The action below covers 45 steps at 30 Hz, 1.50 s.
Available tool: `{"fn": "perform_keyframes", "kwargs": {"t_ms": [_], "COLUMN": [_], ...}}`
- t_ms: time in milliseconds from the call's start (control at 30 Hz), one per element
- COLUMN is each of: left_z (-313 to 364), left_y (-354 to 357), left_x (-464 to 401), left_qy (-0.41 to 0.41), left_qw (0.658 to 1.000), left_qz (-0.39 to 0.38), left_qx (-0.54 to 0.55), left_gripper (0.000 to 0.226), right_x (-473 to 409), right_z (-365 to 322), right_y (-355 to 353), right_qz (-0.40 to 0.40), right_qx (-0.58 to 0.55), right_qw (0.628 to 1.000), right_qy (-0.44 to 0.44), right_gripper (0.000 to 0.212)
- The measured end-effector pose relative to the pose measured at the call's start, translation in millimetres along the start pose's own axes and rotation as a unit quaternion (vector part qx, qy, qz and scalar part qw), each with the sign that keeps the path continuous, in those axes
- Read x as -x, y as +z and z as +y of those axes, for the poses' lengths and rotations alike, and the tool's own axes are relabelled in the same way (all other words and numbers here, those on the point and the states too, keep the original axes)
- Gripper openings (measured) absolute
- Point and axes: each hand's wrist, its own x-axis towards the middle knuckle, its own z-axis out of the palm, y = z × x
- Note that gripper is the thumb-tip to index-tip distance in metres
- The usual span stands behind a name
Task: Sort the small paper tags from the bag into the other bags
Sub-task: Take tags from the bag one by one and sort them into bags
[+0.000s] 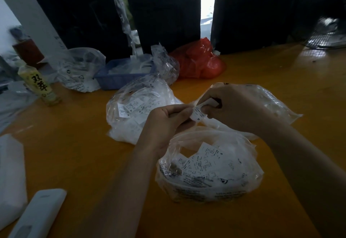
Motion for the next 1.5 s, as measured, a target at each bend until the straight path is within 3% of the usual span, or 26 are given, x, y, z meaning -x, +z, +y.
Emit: {"fn": "perform_keyframes", "kwargs": {"t_ms": [233,467,567,1033,1167,1267,1367,1433,1500], "left_z": [-1.6,-4.0,-4.7,-5.4,-4.9,-3.1,0.4,0.6,-4.8], "left_y": [0.7,-1.5,-2.6,-1.4,-1.5,-4.9,-19.2,-38.6,-60.7], "left_x": [-1.0,-4.1,-4.4,-3.8,-3.6,-4.2,-8.4,-13.6,-19.3], "left_qy": [0.017,0.025,0.023,-0.019,0.057,0.177,0.280,0.289,0.251], "left_qw": [0.997,0.996,0.996,0.998,0.994,0.965,0.867,0.792,0.761], "left_qz": [0.036,0.064,0.063,0.063,0.048,0.075,0.172,0.253,0.297], "left_qx": [-0.062,-0.050,-0.056,0.000,-0.076,-0.179,-0.374,-0.475,-0.520], "left_gripper": [0.018,0.012,0.013,0.041,0.033,0.035,0.026,0.023,0.022], "right_x": [-3.6,-2.9,-4.0,0.1,-1.2,-1.8,-2.6,-2.8,-3.5], "right_z": [1.5,-3.1,0.7,-4.9,-2.8,-1.1,4.6,9.0,12.2], "right_y": [11.0,14.6,15.9,14.4,11.1,8.5,2.6,-2.3,-5.9], "right_qz": [0.065,0.052,0.073,0.007,0.067,0.072,0.101,0.115,0.119], "right_qx": [-0.124,-0.099,-0.135,-0.208,-0.214,-0.217,-0.204,-0.195,-0.192], "right_qw": [0.989,0.993,0.986,0.976,0.971,0.968,0.966,0.965,0.963], "right_qy": [0.057,0.038,0.067,0.063,0.087,0.104,0.123,0.134,0.144], "right_gripper": [0.021,0.025,0.007,0.007,0.017,0.014,0.013,0.009,0.006]}}
